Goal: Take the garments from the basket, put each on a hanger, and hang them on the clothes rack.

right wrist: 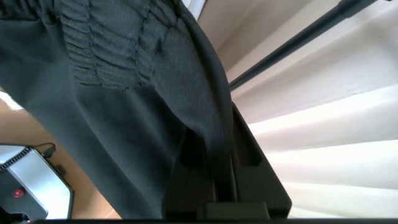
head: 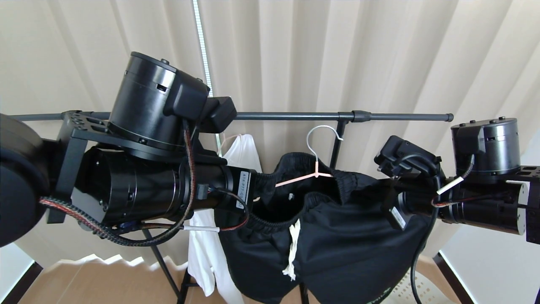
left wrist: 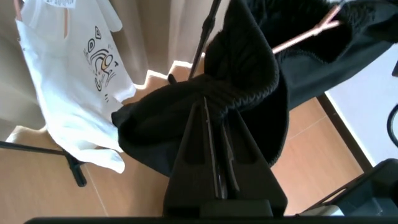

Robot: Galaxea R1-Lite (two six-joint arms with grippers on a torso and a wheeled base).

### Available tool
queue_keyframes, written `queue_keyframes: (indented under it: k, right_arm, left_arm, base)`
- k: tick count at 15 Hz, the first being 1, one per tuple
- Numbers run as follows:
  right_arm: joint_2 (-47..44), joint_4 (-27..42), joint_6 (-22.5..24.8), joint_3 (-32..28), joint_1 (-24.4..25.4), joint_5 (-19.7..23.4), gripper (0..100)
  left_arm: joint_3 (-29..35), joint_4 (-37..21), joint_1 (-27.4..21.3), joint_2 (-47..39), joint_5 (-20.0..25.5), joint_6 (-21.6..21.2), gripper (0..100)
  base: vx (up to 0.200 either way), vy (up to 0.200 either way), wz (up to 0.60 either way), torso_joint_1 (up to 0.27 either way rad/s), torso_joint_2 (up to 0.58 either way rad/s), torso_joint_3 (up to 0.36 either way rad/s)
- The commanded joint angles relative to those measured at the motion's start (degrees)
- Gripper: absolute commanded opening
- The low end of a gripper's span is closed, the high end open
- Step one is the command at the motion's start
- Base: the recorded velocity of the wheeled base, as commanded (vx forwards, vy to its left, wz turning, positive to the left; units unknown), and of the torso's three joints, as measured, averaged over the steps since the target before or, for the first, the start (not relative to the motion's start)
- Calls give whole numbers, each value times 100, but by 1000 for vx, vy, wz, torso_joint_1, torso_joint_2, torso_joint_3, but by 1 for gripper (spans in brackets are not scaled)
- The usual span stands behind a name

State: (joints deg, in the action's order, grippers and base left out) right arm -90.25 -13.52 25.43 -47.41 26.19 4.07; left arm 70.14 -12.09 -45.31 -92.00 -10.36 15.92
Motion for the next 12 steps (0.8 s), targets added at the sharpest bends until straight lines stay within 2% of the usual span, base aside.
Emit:
queue_keyframes:
  k: [1, 4, 6, 12]
  right_arm:
    - [-37, -28, -82, -23, 124, 6, 0]
    - [-204, -441, -223, 4, 168, 6, 0]
    - [-336, -722, -495, 4, 185, 15, 0]
    - [-283, -924, -812, 12, 185, 67, 0]
  left_arm:
    - [8, -4, -57, -90, -1, 25, 0]
    - [-54, -4, -136, -116, -1, 51, 0]
    - [-124, 14, -276, -186, 8, 51, 0]
    - [-115, 49, -329, -520, -1, 201, 0]
  base:
    - [0, 0, 0, 0, 0, 0]
    - [0, 0, 0, 0, 0, 0]
    - [0, 0, 0, 0, 0, 0]
    - [0, 0, 0, 0, 0, 0]
